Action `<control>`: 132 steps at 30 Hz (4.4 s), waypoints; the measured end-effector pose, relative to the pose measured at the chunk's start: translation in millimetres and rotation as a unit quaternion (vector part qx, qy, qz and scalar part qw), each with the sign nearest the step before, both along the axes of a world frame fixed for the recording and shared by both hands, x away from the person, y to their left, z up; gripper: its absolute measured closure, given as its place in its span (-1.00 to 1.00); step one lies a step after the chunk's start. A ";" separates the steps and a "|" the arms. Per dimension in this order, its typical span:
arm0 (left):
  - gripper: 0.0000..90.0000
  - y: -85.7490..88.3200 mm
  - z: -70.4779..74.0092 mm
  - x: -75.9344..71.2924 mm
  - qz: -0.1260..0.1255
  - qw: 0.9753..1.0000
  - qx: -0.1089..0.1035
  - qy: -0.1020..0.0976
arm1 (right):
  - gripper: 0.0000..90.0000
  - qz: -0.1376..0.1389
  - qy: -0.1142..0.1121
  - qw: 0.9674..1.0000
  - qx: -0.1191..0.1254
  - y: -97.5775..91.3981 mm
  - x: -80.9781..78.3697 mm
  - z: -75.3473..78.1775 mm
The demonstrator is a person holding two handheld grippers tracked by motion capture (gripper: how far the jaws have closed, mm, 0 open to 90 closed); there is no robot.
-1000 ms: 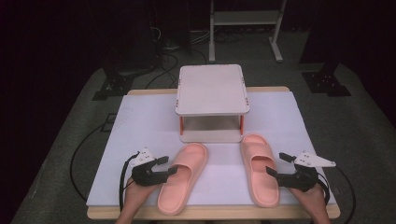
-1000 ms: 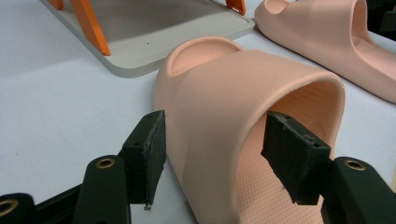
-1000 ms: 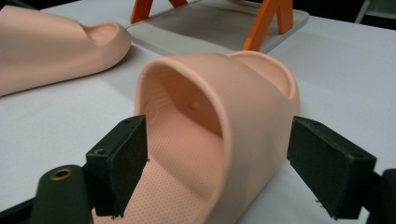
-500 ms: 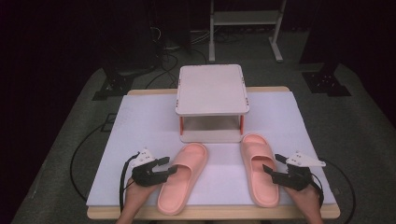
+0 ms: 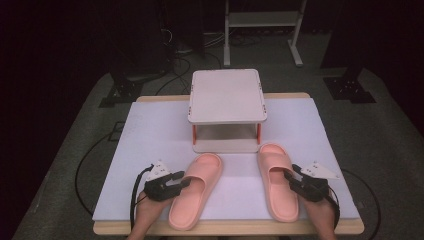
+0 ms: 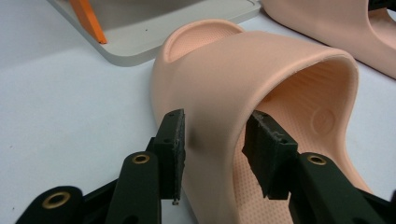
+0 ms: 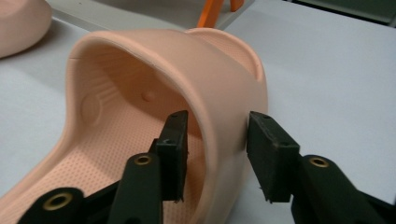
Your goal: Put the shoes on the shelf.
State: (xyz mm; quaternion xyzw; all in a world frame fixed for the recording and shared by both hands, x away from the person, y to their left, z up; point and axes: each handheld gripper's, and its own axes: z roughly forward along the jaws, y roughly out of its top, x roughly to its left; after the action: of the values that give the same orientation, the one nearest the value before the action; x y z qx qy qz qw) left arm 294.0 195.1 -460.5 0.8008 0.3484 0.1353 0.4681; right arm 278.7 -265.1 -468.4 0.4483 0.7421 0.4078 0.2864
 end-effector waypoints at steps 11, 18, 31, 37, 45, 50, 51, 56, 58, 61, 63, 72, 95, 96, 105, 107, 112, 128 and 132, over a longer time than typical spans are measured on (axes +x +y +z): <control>0.49 -3.7 -0.1 -1.7 0.024 1.000 0.013 -0.007 | 0.53 -0.029 -0.009 0.999 -0.024 5.2 -1.4 -0.7; 0.55 -5.6 0.2 -2.9 0.036 0.999 0.018 -0.015 | 0.61 -0.040 -0.018 0.999 -0.033 7.3 -1.8 -1.4; 0.70 -4.4 -1.5 -2.9 0.054 0.998 0.018 -0.030 | 0.76 -0.057 -0.021 0.997 -0.044 6.5 -1.0 -2.2; 0.75 -3.0 -1.2 -2.9 0.063 0.997 0.020 -0.031 | 0.83 -0.059 -0.020 0.997 -0.042 4.2 -0.6 -2.3; 0.81 0.6 -1.3 -1.8 0.074 0.997 0.017 -0.031 | 0.85 -0.060 -0.018 0.997 -0.039 2.9 -0.5 -1.7; 0.84 2.3 -0.8 -1.7 0.080 0.996 0.014 -0.033 | 0.85 -0.060 -0.018 0.997 -0.036 2.2 -1.3 -0.6; 0.84 2.7 -0.8 -1.6 0.080 0.996 0.012 -0.033 | 0.85 -0.060 -0.018 0.997 -0.036 2.2 -1.3 -0.6; 0.84 4.2 0.5 -2.4 0.086 0.996 0.004 -0.035 | 0.85 -0.058 -0.020 0.998 -0.031 1.8 -2.1 0.5; 0.84 4.8 1.0 -2.7 0.086 0.996 -0.001 -0.036 | 0.85 -0.058 -0.020 0.998 -0.028 1.7 -3.0 1.5; 0.84 6.4 2.6 -3.1 0.089 0.995 -0.008 -0.040 | 0.85 -0.056 -0.022 0.998 -0.022 1.0 -4.3 3.2; 0.84 7.6 3.9 -3.6 0.089 0.995 -0.011 -0.041 | 0.85 -0.056 -0.023 0.998 -0.021 0.6 -4.4 3.4; 0.84 11.3 9.9 -5.5 0.096 0.994 -0.031 -0.051 | 0.85 -0.056 -0.031 0.998 -0.009 -1.7 -7.3 6.5; 0.84 9.7 27.3 -16.7 0.106 0.989 -0.048 -0.091 | 0.86 -0.059 -0.067 0.996 0.007 -1.9 -19.6 23.0; 0.84 9.7 27.3 -16.7 0.106 0.989 -0.048 -0.091 | 0.86 -0.059 -0.067 0.996 0.007 -1.9 -19.6 23.0; 0.84 5.9 42.4 -25.5 0.102 0.987 -0.063 -0.108 | 0.86 -0.057 -0.087 0.994 0.027 0.2 -30.7 33.8; 0.84 5.1 46.1 -26.6 0.100 0.986 -0.066 -0.112 | 0.86 -0.057 -0.092 0.994 0.035 0.9 -33.4 37.7; 0.84 3.2 58.1 -28.2 0.092 0.986 -0.080 -0.116 | 0.86 -0.057 -0.115 0.991 0.045 4.6 -39.7 47.4; 0.84 -6.1 97.5 -21.7 0.077 0.982 -0.097 -0.140 | 0.86 -0.053 -0.184 0.979 0.069 22.4 -38.4 92.0; 0.84 -8.7 109.5 -14.7 0.078 0.981 -0.105 -0.145 | 0.86 -0.053 -0.189 0.978 0.071 27.0 -31.6 101.1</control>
State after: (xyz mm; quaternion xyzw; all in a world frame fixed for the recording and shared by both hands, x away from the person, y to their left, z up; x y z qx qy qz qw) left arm 279.3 186.5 -351.0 0.6892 0.3504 0.2483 0.5835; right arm 247.1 -238.0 -367.2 0.4207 0.6190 0.5212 0.4101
